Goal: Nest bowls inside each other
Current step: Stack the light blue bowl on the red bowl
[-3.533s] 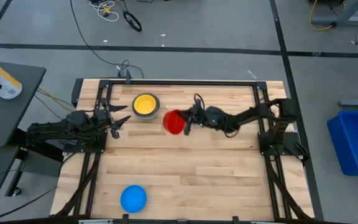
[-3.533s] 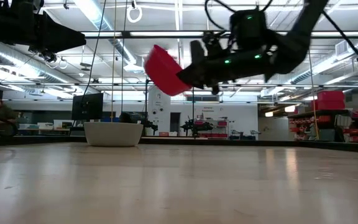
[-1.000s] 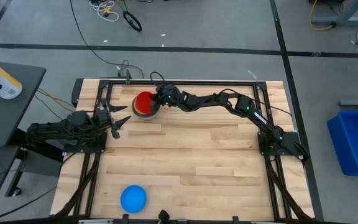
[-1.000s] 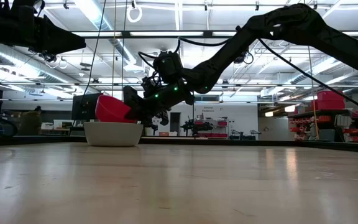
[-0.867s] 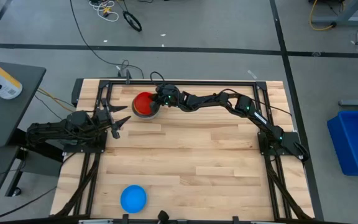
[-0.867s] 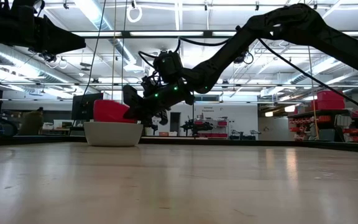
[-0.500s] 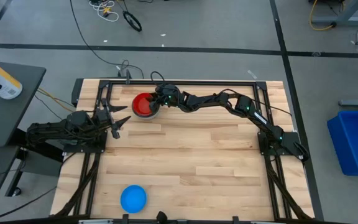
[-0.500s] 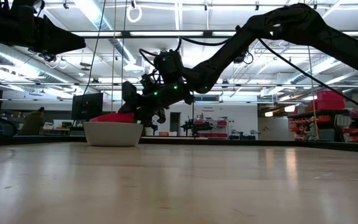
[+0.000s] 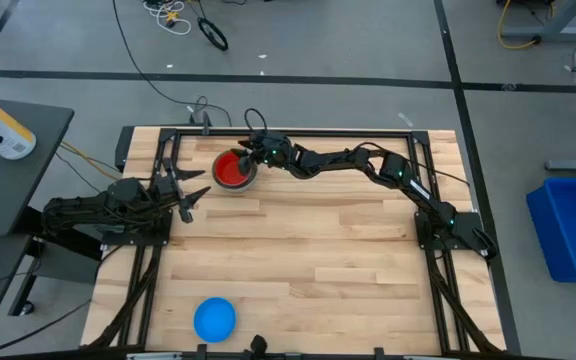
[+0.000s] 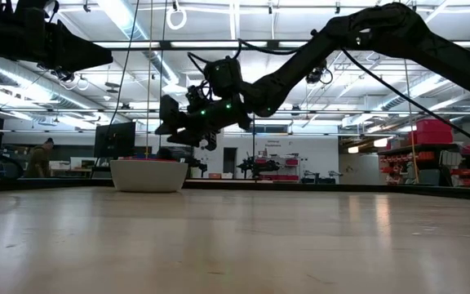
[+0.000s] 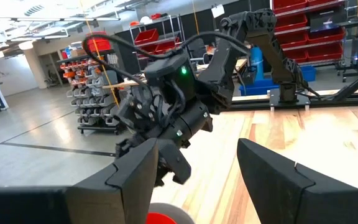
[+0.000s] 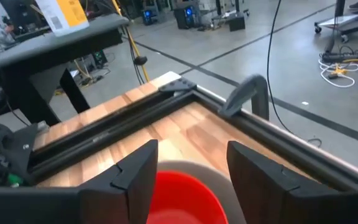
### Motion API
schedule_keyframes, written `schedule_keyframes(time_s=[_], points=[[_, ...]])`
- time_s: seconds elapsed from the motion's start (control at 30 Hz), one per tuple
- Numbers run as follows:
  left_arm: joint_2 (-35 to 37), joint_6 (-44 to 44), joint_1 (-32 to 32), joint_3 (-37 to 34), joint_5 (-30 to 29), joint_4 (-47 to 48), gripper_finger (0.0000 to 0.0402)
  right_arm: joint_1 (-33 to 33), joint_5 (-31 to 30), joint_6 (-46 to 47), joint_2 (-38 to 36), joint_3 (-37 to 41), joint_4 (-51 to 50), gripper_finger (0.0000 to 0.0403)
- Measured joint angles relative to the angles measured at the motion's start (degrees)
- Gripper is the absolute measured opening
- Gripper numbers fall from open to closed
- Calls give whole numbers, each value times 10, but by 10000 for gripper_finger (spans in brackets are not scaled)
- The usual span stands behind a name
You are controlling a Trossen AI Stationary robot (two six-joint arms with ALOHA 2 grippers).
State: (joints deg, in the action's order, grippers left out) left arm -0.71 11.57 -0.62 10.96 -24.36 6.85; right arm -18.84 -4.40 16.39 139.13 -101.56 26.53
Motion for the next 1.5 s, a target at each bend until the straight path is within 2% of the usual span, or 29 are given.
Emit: schedule_keyframes(time_s=[0.1,0.2,0.27,0.37,0.43,0.5,0.63,0.73,0.93,1.07,1.23,1.33,1.5], points=[[0,0,0,0,0,1,228,0,0,-6,-1,-16,-7,202],[0,-1,0,0,0,2,228,2,6,-18,-2,-20,-11,183],[0,-2,0,0,0,2,228,11,10,-29,-5,-20,-22,151],[0,-3,0,0,0,4,228,30,-2,-53,-18,-20,-65,70],[0,-7,0,0,0,12,228,49,-41,-83,-32,-16,-97,20],[0,-12,0,0,1,19,228,73,-104,-115,-47,-6,-106,8],[0,-41,0,0,21,27,228,135,-190,-164,-111,46,-109,4],[0,-81,0,0,71,28,228,176,-242,-180,-180,119,-106,2],[-6,-190,8,-8,204,70,228,257,-332,-159,-349,335,-55,1],[-20,-254,38,-51,253,77,228,309,-377,-109,-432,464,-30,1],[-87,-316,109,-63,267,18,228,374,-429,-44,-489,561,-19,1],[-139,-330,167,-60,228,-51,228,406,-440,-25,-499,587,-20,7],[-259,-367,269,-34,144,-84,231,451,-490,-8,-502,602,-23,47]])
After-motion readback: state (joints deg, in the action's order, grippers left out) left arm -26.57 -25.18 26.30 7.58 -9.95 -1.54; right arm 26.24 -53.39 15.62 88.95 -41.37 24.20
